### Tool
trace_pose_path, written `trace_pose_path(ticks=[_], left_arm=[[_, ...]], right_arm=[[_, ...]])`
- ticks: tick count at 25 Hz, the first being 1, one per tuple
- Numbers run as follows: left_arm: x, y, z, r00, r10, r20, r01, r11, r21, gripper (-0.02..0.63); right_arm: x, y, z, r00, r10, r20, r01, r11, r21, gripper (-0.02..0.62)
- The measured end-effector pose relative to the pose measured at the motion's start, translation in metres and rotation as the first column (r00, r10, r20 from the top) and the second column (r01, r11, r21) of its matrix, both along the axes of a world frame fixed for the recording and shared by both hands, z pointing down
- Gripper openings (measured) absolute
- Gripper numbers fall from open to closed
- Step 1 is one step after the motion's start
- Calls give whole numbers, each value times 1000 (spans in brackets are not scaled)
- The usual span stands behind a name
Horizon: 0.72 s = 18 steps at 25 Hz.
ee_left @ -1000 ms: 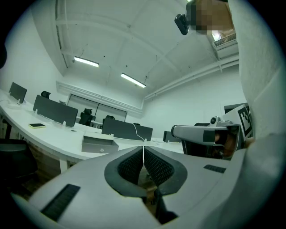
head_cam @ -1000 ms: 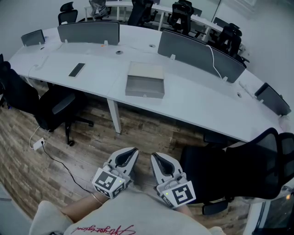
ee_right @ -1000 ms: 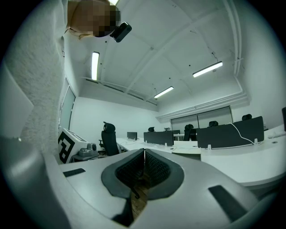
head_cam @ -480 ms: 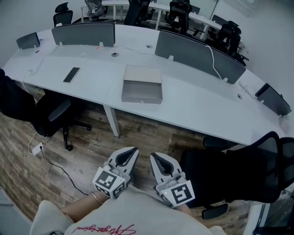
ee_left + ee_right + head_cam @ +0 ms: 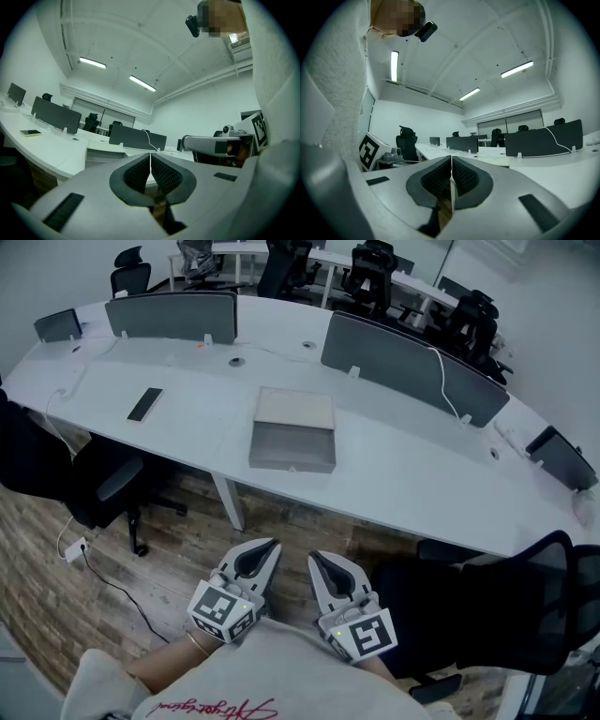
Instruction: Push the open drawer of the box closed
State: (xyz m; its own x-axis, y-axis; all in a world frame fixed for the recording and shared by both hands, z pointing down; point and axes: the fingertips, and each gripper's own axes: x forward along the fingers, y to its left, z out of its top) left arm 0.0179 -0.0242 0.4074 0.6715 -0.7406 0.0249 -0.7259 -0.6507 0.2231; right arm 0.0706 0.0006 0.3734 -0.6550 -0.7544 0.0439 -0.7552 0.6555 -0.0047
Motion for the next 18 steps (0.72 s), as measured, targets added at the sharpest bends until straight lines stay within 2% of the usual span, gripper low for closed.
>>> trace_pose_path(ticks=[3,18], left_arm=[[-5,-14,-1,1000,-6,0,6,1000,4,23],[-28,-75,-12,999,-32,-14,32,999,17,23]], right_arm=[[-3,-14,2,1000,-11,-29,11,1000,-2,20],[-17,-77,-2,999,3,-44,-3,1000,-9,20]])
